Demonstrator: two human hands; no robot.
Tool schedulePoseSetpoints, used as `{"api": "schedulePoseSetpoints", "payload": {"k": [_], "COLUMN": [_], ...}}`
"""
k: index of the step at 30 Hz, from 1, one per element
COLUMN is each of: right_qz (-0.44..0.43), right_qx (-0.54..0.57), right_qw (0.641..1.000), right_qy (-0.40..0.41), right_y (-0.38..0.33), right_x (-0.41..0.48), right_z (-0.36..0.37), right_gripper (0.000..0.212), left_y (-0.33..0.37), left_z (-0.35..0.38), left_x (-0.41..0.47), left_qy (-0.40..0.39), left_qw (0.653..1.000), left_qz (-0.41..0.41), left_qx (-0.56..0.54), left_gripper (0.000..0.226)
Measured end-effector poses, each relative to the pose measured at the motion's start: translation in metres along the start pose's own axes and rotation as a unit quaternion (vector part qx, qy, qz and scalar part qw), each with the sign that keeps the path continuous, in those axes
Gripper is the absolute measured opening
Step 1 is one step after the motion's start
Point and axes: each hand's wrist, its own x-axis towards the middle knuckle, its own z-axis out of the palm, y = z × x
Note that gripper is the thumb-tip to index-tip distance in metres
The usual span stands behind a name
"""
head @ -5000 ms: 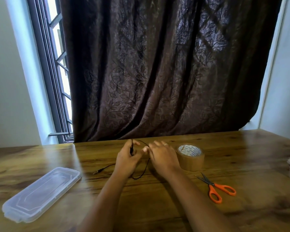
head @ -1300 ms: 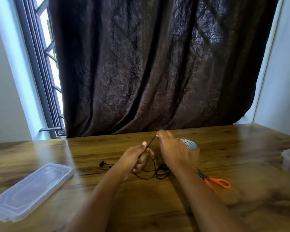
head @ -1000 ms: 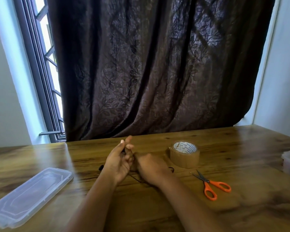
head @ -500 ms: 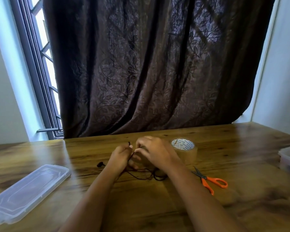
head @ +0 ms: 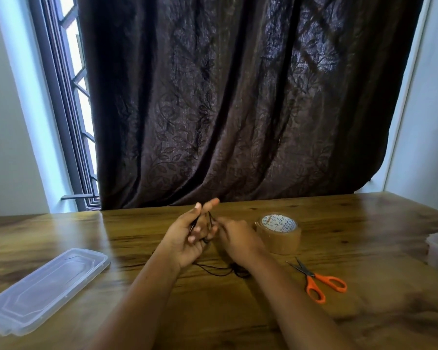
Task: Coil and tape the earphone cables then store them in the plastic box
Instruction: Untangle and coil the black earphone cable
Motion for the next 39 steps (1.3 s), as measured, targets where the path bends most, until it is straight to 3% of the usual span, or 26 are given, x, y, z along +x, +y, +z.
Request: {"api": "schedulePoseSetpoints", "payload": {"k": [3, 7, 12, 15, 17, 20, 23, 26, 28, 31, 34, 39], "right_qz": [-0.039, -0.116, -0.174, -0.215, -0.22, -0.174, -0.126, -0.076, -0.039, -0.008, -0.024, -0.084], "right_qx": [-0.045, -0.114, -0.107, -0.116, -0.138, -0.142, -0.132, -0.115, -0.075, -0.042, -0.08, -0.089], "right_qw": [0.996, 0.984, 0.978, 0.969, 0.959, 0.956, 0.963, 0.978, 0.991, 0.999, 0.993, 0.989], "right_qy": [-0.059, -0.07, -0.03, 0.042, 0.118, 0.19, 0.198, 0.155, 0.102, 0.004, -0.084, -0.085], "right_y": [-0.016, -0.03, -0.03, -0.017, -0.01, 0.001, 0.011, 0.012, 0.011, 0.002, -0.012, -0.024], "right_x": [0.0, -0.001, -0.001, 0.002, 0.001, 0.001, 0.0, -0.002, -0.001, -0.001, -0.002, -0.005], "right_z": [0.01, 0.013, 0.003, -0.003, -0.007, -0.01, -0.008, -0.008, -0.007, 0.0, 0.013, 0.016], "right_gripper": [0.024, 0.026, 0.022, 0.019, 0.013, 0.017, 0.028, 0.033, 0.027, 0.026, 0.027, 0.029], "left_y": [0.0, 0.004, -0.004, -0.012, -0.015, -0.015, -0.011, -0.005, -0.003, -0.005, -0.004, 0.004], "left_z": [-0.004, -0.024, -0.032, -0.032, -0.027, -0.014, -0.006, -0.002, 0.0, 0.002, -0.001, -0.02], "left_x": [0.007, 0.012, 0.011, 0.012, 0.012, 0.009, 0.006, -0.002, -0.005, -0.001, 0.005, 0.011], "left_qy": [0.086, 0.167, 0.187, 0.148, 0.116, 0.089, 0.032, -0.027, -0.039, -0.017, 0.045, 0.136], "left_qw": [0.994, 0.974, 0.946, 0.899, 0.889, 0.92, 0.953, 0.984, 0.994, 1.0, 0.997, 0.974], "left_qz": [0.068, 0.154, 0.141, 0.125, 0.101, 0.072, 0.019, -0.062, -0.073, -0.012, 0.059, 0.181], "left_qx": [-0.025, -0.023, 0.225, 0.392, 0.432, 0.375, 0.299, 0.166, 0.065, -0.007, -0.033, 0.003], "left_gripper": [0.034, 0.038, 0.029, 0.026, 0.03, 0.034, 0.038, 0.038, 0.039, 0.038, 0.035, 0.04]}}
